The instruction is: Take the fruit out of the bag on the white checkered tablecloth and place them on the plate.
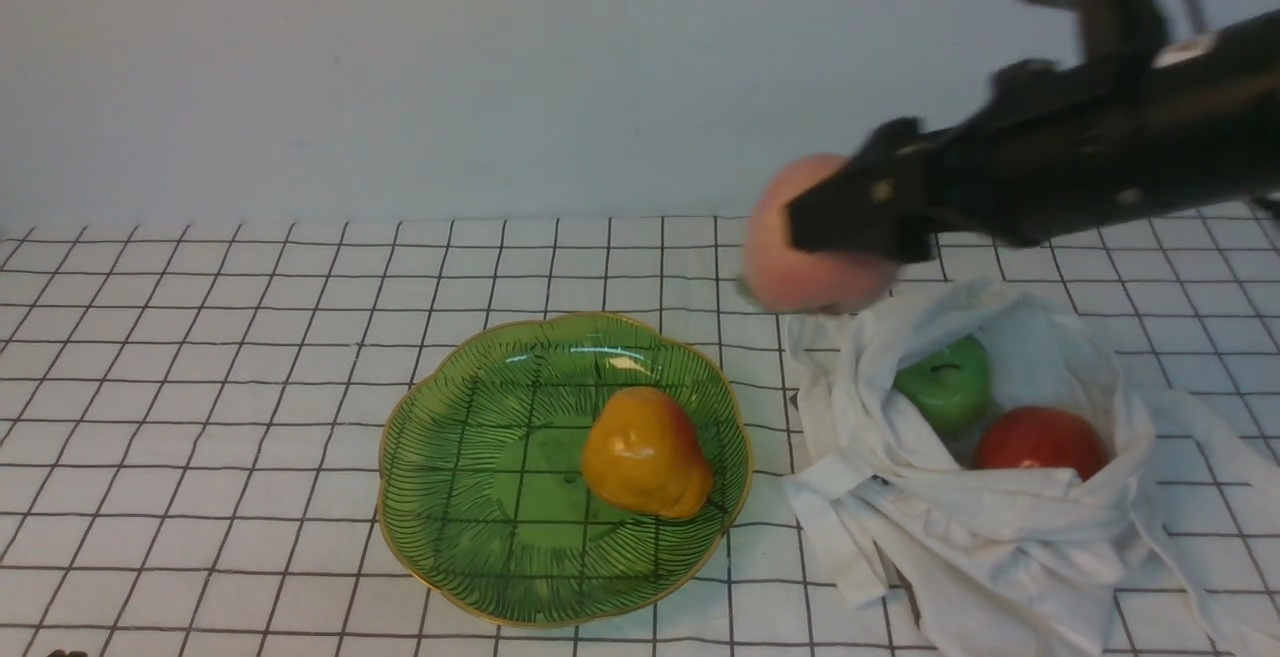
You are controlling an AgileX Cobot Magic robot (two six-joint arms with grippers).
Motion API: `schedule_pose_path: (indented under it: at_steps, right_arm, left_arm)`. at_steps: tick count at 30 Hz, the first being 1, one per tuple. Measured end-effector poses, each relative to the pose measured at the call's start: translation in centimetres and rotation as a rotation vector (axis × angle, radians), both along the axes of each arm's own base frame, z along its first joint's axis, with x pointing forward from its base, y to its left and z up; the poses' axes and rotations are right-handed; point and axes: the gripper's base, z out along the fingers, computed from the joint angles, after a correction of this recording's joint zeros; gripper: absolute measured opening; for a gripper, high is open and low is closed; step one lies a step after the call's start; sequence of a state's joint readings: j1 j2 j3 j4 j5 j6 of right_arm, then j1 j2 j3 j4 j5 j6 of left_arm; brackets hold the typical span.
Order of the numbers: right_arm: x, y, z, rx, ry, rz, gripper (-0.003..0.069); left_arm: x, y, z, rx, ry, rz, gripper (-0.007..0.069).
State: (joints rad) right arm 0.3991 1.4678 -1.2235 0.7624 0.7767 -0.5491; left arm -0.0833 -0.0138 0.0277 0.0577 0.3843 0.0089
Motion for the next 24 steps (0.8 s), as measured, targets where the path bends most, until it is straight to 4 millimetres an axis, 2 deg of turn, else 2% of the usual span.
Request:
schedule_pose_path:
  at_steps: [3,4,5,8,12,15,21,24]
  right_arm:
    - [-0.4,5.8,-2.7,-0.006,-0.027,0.103,0.0580]
    - [-0.5,6.1,-3.0,-0.009,-0.022,0.112,0.0580]
    - [-0.4,7.7,-4.2,-0.018,-0.033,0.119,0.0580]
    - [-0.3,11.1,-7.9,-0.056,-0.030,0.123,0.0580]
    - [0.2,12.3,-10.8,-0.091,0.012,0.124,0.0580]
    - [0.7,12.9,-11.9,-0.106,0.042,0.140,0.0580]
    - [0.9,13.6,-11.3,-0.133,0.045,0.209,0.0676]
    - [1.0,13.7,-10.6,-0.163,0.039,0.236,0.0689]
  left_arm:
    - [0.0,0.0,0.0,0.000,0.000,0.000,-0.0008]
    - [0.0,0.0,0.0,0.000,0.000,0.000,-0.0008]
    - [0.0,0.0,0.0,0.000,0.000,0.000,-0.0008]
    - [0.0,0.0,0.0,0.000,0.000,0.000,-0.0008]
    - [0.0,0.0,0.0,0.000,0.000,0.000,-0.0008]
    - [0.0,0.0,0.0,0.000,0.000,0.000,-0.0008]
    - [0.0,0.0,0.0,0.000,0.000,0.000,-0.0008]
    - [0.0,0.0,0.0,0.000,0.000,0.000,-0.0008]
